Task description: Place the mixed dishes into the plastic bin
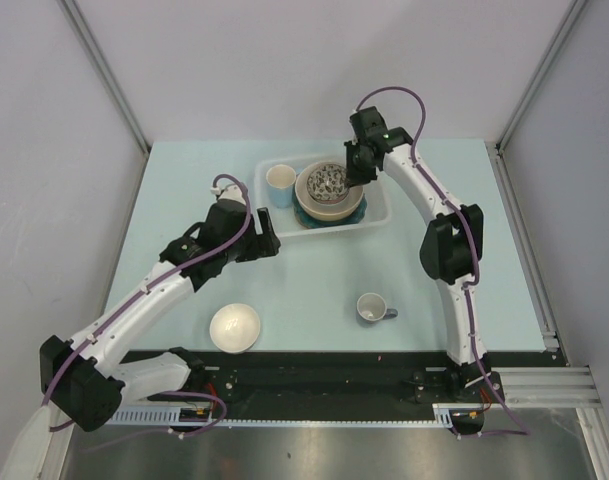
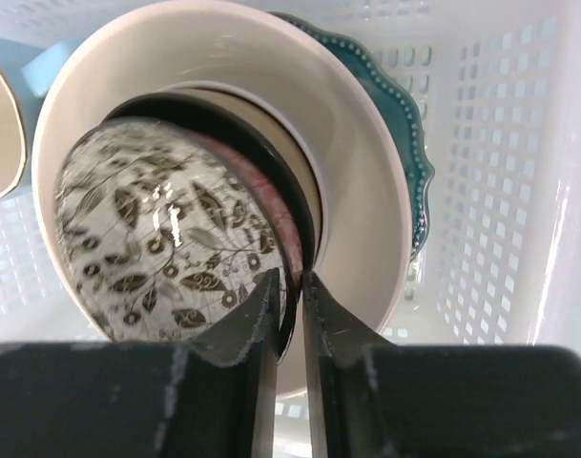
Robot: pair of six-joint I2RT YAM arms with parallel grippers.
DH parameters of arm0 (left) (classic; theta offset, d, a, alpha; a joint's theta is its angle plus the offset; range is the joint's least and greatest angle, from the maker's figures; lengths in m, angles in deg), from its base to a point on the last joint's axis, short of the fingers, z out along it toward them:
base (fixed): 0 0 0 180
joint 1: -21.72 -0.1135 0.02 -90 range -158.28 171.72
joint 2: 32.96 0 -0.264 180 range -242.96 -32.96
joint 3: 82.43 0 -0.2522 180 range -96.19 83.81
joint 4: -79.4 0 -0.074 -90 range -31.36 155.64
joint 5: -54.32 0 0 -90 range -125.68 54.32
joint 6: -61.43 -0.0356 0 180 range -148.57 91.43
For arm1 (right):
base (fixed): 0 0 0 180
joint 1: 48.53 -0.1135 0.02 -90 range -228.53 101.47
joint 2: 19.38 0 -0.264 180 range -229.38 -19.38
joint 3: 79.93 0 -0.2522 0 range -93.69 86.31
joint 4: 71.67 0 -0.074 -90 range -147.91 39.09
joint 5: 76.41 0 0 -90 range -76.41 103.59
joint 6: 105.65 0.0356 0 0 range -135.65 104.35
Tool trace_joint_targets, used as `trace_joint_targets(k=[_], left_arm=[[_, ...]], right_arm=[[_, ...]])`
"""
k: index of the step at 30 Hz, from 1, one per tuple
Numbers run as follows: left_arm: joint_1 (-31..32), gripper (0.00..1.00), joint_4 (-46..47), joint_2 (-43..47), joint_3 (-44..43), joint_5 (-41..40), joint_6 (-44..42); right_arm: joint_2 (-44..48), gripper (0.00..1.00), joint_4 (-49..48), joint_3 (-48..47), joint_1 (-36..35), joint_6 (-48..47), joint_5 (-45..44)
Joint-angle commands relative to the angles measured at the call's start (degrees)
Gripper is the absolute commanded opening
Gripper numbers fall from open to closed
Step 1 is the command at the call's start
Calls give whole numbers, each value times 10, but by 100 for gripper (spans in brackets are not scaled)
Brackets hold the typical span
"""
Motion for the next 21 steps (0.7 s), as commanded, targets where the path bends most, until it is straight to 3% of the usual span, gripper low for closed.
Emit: trace_joint_targets(k=[1, 2, 8, 10, 15, 21], left_arm=[[-3, 86, 7, 8, 5, 3, 0], [-3, 86, 8, 6, 4, 4, 0], [-4, 87, -15, -7, -10, -7, -14], [-14, 88, -24, -3, -2, -4, -17], [-111, 87, -28, 25, 66, 79, -5], [-134, 87, -70, 25, 72, 93, -8]], right_arm=[[-1, 22, -16, -18, 2, 5, 9], [-2, 31, -16, -17, 2, 6, 9], [18, 53, -27, 3, 1, 10, 16], [31, 56, -39, 18, 1, 9, 16], [71, 56, -65, 76, 4, 12, 24], [63, 52, -76, 95, 2, 23, 39]])
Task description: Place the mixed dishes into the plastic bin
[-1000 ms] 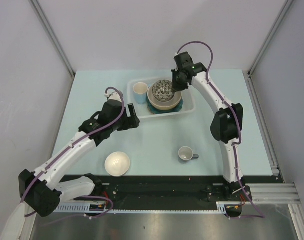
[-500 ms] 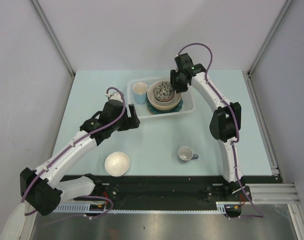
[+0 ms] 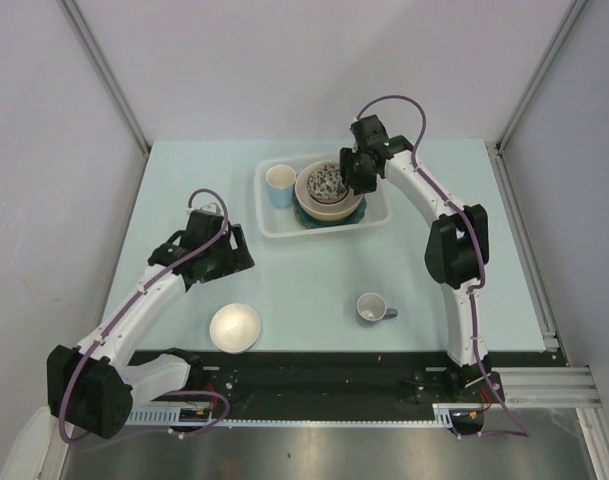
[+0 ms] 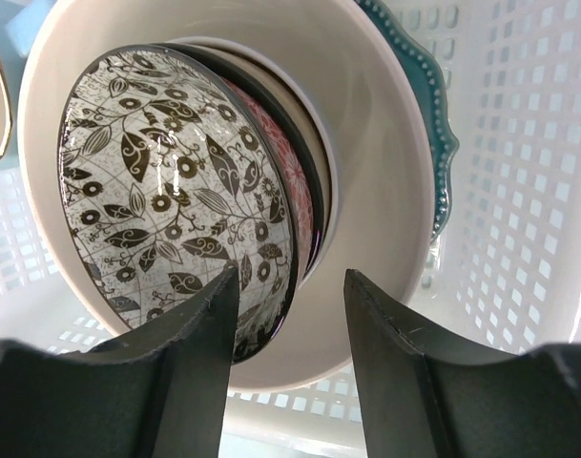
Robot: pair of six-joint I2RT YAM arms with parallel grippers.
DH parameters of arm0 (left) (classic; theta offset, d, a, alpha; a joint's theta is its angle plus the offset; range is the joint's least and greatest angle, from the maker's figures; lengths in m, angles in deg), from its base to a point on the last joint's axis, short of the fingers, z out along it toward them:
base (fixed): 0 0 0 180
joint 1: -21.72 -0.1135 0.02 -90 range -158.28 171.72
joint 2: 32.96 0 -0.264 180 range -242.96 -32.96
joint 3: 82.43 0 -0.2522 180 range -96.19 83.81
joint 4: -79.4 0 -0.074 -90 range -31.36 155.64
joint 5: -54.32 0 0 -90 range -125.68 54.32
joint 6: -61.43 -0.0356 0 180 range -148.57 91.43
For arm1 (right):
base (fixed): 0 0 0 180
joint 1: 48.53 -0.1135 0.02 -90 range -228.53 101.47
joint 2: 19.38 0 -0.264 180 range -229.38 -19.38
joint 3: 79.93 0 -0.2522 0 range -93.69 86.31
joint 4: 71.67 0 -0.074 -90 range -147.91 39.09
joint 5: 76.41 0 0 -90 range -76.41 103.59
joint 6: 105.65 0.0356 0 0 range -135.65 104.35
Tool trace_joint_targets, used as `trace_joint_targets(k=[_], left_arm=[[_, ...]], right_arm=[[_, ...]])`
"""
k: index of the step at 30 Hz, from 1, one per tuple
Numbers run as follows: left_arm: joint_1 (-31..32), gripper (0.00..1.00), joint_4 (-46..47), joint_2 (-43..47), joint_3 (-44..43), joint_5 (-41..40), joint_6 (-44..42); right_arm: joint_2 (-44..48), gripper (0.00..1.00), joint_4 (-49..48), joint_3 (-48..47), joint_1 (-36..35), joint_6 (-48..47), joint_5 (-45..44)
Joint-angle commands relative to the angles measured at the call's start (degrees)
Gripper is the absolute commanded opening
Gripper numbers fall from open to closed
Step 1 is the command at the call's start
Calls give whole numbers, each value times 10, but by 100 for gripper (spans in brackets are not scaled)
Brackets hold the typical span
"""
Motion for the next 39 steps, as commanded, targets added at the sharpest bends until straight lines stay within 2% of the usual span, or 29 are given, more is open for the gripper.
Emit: trace_joint_targets(k=[1, 7, 13, 17, 23, 25, 30, 39], left_arm=[[-3, 87, -29, -3, -7, 35, -2], [-3, 87, -48, -45, 13, 79, -4], [-3, 86, -54, 16, 45, 76, 1], [-3, 85, -82, 86, 43, 43, 4], [-3, 85, -132, 101, 49, 9, 8], [-3, 84, -154, 105, 51, -24, 34], [-3, 84, -199, 94, 50, -70, 75], [-11, 82, -170, 1, 63, -33, 64]], right_arm=[[27, 52, -27, 4, 0, 13, 20], [27, 55, -29, -9, -4, 22, 21], [78, 56, -22, -9, 3, 19, 11], [114, 57, -22, -4, 8, 20, 6], [153, 57, -27, 20, 11, 23, 8], [161, 57, -28, 31, 11, 23, 10], [197, 57, -30, 82, 22, 24, 17], [254, 57, -86, 164, 45, 50, 57]])
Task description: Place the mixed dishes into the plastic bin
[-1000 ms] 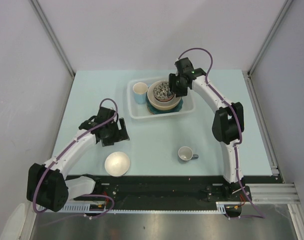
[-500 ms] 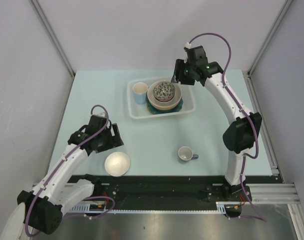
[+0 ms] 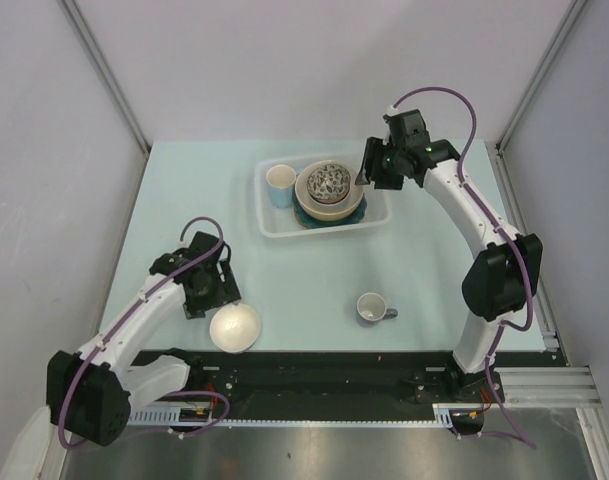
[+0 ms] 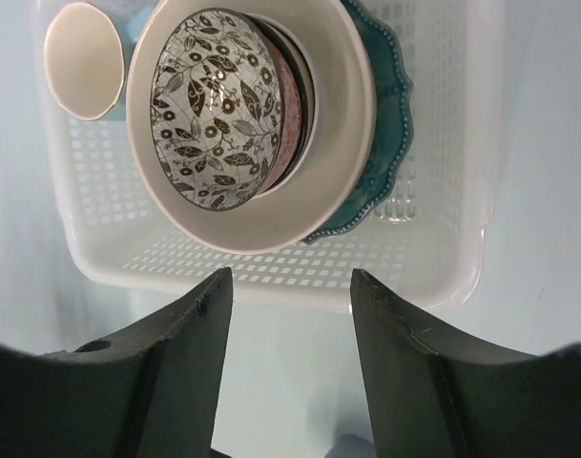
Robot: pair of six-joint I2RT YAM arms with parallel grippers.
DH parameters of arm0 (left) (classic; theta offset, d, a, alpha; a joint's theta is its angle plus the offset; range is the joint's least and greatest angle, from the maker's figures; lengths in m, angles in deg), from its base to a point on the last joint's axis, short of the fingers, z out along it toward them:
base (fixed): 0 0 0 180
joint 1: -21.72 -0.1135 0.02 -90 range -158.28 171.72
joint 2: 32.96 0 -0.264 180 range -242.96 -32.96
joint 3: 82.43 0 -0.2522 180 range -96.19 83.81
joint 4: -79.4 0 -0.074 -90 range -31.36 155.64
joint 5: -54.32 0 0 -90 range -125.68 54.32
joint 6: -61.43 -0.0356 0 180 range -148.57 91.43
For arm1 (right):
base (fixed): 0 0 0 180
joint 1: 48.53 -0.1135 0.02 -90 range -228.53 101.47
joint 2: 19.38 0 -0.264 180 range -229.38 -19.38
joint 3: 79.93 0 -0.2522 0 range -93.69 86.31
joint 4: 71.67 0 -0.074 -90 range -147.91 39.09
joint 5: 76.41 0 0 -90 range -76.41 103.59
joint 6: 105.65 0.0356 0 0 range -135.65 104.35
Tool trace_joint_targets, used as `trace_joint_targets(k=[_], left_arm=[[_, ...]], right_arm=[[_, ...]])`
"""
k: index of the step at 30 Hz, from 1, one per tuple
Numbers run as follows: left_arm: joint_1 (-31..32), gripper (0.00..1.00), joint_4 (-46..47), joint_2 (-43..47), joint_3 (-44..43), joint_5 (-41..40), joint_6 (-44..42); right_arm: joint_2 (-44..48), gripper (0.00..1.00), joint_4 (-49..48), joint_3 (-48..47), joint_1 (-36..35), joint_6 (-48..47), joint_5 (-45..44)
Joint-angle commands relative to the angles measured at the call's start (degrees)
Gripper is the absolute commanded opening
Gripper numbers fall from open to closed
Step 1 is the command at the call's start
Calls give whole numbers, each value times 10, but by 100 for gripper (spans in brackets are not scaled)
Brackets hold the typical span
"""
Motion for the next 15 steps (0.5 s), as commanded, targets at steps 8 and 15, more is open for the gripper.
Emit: trace_joint_targets(k=[8, 15], left_arm=[[-10, 83, -34, 11, -3, 11, -9], [-2, 84, -49, 26, 9, 58, -24]], right_arm=[[59, 57, -48, 27, 41, 13, 31], [66, 57, -62, 48, 43, 22, 43]])
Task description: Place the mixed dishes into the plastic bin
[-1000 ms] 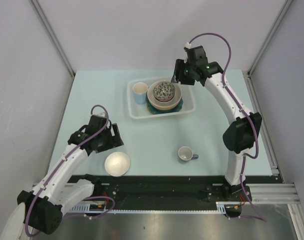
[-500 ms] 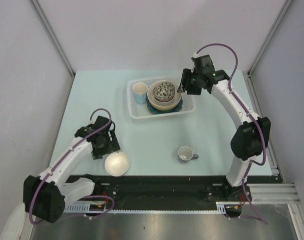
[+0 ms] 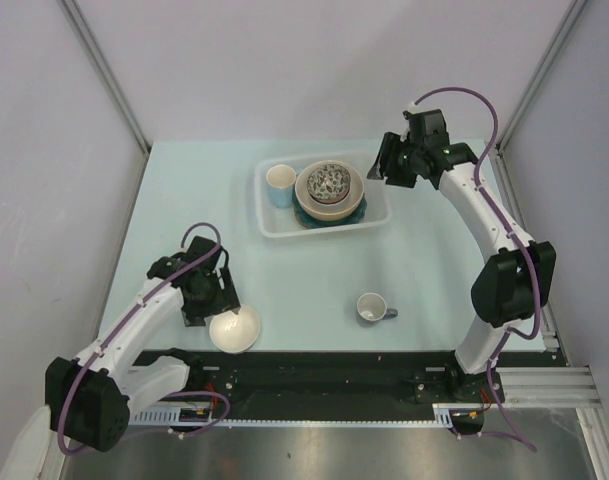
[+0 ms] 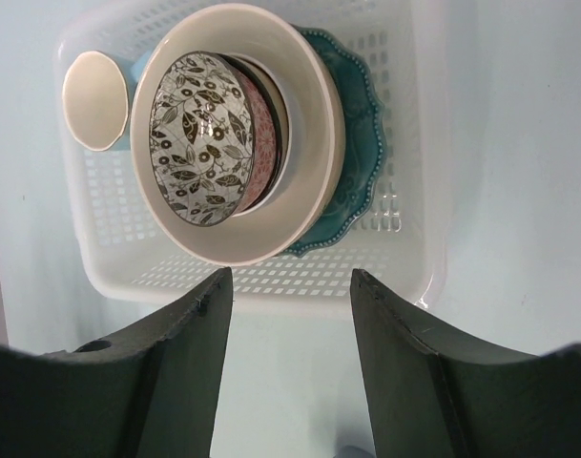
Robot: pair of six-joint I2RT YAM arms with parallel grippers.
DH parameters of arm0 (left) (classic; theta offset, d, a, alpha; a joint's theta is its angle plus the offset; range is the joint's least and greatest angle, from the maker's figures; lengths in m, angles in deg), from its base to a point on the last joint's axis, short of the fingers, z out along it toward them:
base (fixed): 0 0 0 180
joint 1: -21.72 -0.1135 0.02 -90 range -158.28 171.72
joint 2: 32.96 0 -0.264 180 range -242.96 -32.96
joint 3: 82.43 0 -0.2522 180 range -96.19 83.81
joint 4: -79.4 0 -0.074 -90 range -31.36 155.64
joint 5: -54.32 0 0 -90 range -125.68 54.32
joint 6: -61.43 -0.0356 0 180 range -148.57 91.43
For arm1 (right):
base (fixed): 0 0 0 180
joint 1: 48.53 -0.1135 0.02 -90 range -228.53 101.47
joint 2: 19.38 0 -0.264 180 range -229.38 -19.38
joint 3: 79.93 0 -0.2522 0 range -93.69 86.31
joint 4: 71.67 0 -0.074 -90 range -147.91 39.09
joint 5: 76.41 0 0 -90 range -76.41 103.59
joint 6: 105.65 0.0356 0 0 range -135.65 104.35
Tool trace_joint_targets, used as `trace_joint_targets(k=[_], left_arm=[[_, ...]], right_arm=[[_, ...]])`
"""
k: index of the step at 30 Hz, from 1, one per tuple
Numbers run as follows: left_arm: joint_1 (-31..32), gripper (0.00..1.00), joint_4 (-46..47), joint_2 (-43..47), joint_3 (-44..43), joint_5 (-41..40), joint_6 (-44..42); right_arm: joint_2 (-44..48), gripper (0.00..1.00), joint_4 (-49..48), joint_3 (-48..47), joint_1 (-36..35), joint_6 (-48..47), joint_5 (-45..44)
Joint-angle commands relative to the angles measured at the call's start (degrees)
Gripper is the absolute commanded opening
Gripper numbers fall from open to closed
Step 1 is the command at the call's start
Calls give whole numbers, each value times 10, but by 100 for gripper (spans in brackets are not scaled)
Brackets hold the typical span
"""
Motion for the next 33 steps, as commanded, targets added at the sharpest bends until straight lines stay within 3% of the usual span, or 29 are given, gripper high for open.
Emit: trace_joint_targets(k=[1, 9, 15, 18, 19, 21, 22, 28, 33], left_arm=[[5, 84, -28, 19, -3, 26, -12], [15, 83, -19, -23, 3, 22, -18], [23, 68, -14, -23, 6, 30, -17], [30, 54, -7, -18, 8, 29, -18], [32, 37, -3, -16, 9, 29, -17], [34, 19, 2, -18, 12, 29, -19], [34, 1, 6, -19, 11, 30, -20], [35, 0, 50, -49, -16, 22, -26], [48, 0, 120, -111, -78, 38, -13]], right_arm=[[26, 57, -22, 5, -1, 7, 13], [32, 57, -25, 8, 0, 11, 15], [37, 57, -27, 12, 2, 13, 13], [43, 56, -37, 25, 2, 20, 14], [53, 56, -48, 33, 0, 30, 25], [62, 56, -72, 58, -2, 36, 30], [70, 56, -77, 63, -9, 37, 29], [79, 56, -59, 76, -68, 5, 21], [73, 57, -34, 98, -168, -29, 29]])
